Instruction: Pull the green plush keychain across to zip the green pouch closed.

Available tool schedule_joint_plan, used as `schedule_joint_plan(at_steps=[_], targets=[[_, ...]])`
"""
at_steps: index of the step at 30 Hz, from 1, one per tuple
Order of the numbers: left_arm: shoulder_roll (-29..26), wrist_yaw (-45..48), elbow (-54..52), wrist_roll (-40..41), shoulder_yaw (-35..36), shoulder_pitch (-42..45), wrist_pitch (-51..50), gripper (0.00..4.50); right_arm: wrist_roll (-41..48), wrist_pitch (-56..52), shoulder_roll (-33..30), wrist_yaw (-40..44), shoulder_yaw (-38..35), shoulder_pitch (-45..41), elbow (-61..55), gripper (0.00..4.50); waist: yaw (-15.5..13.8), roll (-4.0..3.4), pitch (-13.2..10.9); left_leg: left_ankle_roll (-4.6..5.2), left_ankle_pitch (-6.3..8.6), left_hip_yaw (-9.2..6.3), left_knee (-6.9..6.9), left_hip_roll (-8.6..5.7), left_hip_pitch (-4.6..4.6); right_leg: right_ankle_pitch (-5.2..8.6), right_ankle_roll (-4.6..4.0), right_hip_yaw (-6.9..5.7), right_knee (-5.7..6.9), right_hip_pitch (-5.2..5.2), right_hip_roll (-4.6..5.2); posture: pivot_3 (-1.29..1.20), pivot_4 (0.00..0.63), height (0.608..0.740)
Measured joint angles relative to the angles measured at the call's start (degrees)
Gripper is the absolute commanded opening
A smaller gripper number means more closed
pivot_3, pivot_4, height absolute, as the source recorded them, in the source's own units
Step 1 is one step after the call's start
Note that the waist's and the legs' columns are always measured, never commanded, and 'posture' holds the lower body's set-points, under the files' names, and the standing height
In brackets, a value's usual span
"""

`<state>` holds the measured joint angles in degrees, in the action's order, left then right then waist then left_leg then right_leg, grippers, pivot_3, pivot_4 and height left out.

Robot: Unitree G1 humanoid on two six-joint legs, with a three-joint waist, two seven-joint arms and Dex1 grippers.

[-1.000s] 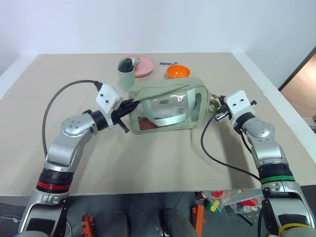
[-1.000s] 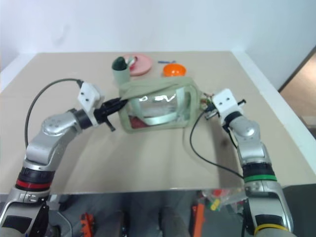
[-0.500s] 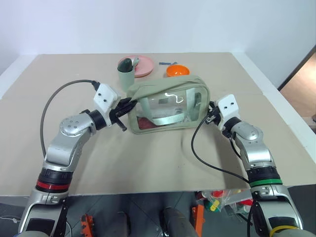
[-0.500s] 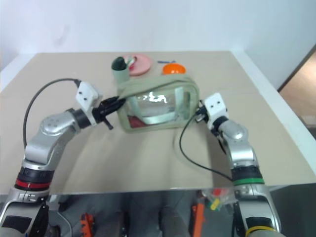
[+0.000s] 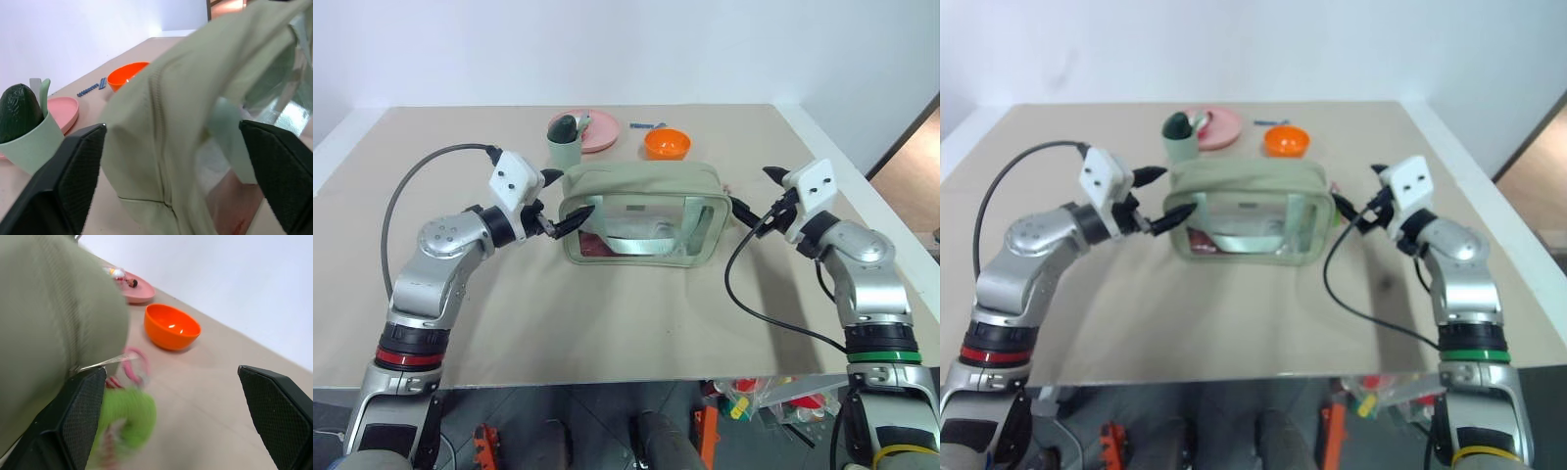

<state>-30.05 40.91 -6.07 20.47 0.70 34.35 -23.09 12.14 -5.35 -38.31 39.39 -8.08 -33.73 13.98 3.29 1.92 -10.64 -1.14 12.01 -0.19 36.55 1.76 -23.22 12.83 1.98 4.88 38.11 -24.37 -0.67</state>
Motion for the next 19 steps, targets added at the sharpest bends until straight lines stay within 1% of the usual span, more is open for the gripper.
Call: schedule_joint_plan(at_steps=[5, 7, 12, 14, 16, 19], targets=[[-0.5, 0.8, -1.1, 6.6, 4.7, 0.2, -4.9, 4.48, 4.9, -6.6, -2.3, 1.7, -4.0, 4.3, -8.5, 4.5, -0.1, 0.0, 0.0, 0.0, 0.0, -0.03, 0.0, 0.02, -0.03, 0.01, 0.01, -0.03, 0.01, -0.01, 0.0, 0.0, 0.15, 0.74], [-1.4, 1.0, -3.2, 10.0, 7.4, 0.2, -7.2, 4.48, 7.4, -10.1, -2.7, 1.6, -5.9, 5.3, -11.9, 4.5, 0.0, 0.0, 0.0, 0.0, 0.0, -0.03, 0.01, 0.01, -0.02, 0.01, 0.01, -0.02, 0.01, -0.01, 0.0, 0.0, 0.15, 0.74], [-3.5, 1.1, -6.5, 15.2, 10.9, -0.4, -11.4, 4.48, 12.6, -16.6, -4.2, 2.6, -8.3, 7.8, -17.8, 4.5, -0.2, 0.0, 0.0, 0.0, 0.0, -0.04, 0.07, 0.0, -0.03, 0.0, 0.01, -0.04, 0.01, 0.02, 0.0, 0.0, 0.15, 0.74], [-6.0, 1.2, -9.5, 16.1, 12.0, -3.7, -12.3, 4.48, 16.0, -20.5, -6.1, 4.4, -9.4, 10.9, -22.1, 4.5, -0.1, -0.01, 0.0, 0.04, 0.04, -0.02, 0.01, 0.02, 0.03, 0.07, 0.05, 0.01, 0.01, 0.04, 0.0, 0.0, 0.15, 0.74], [-8.2, 0.6, -11.5, 15.3, 13.6, -9.2, -12.4, 4.48, 20.0, -25.4, -8.1, 5.8, -11.5, 15.2, -27.2, 4.5, -0.2, 0.0, 0.0, 0.05, 0.05, -0.05, -0.03, 0.04, 0.02, 0.14, 0.01, -0.03, 0.01, 0.02, 0.0, 0.0, 0.15, 0.74], [-9.1, -1.5, -13.6, 11.7, 13.2, -16.6, -11.9, 4.48, 23.1, -29.5, -8.5, 5.5, -12.8, 22.5, -34.8, 4.5, -0.5, 0.01, 0.0, 0.05, 0.05, -0.14, -0.03, 0.05, 0.0, 0.17, -0.03, -0.12, 0.01, 0.05, 0.0, 0.0, 0.15, 0.74]])
